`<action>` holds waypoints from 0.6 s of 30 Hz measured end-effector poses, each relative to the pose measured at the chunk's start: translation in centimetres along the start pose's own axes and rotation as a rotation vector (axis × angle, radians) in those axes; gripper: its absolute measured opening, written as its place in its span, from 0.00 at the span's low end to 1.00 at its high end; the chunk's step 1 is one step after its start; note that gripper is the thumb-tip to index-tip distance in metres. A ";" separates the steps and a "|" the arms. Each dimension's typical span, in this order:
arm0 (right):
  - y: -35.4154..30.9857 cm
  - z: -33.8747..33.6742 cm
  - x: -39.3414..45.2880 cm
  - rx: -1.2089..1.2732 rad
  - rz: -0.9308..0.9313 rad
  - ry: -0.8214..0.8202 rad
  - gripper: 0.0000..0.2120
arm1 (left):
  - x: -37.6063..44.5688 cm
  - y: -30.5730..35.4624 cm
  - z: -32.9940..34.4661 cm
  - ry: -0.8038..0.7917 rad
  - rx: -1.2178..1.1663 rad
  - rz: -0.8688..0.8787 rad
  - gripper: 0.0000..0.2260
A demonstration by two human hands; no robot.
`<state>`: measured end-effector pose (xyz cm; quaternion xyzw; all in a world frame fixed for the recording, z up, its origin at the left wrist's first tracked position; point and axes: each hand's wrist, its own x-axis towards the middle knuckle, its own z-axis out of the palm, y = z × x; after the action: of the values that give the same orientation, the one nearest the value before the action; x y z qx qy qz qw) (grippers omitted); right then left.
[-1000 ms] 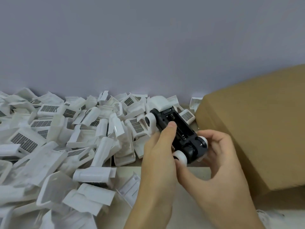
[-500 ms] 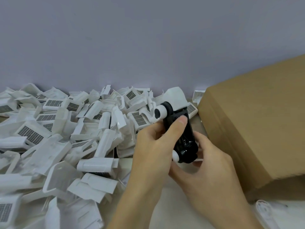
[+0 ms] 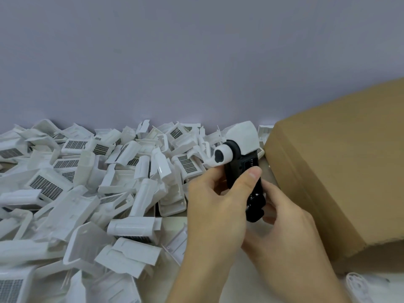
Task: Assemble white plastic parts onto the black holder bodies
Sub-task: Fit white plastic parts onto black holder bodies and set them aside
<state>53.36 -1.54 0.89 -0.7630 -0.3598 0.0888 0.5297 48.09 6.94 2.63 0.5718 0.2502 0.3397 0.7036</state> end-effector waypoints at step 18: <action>0.2 -0.5 0.5 0.640 0.208 0.203 0.54 | 0.0 -0.7 -0.7 -0.250 0.706 0.418 0.10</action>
<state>54.07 -1.58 1.10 -0.5956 -0.1798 0.1742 0.7633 47.71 7.28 1.80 0.8526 0.1427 0.2968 0.4058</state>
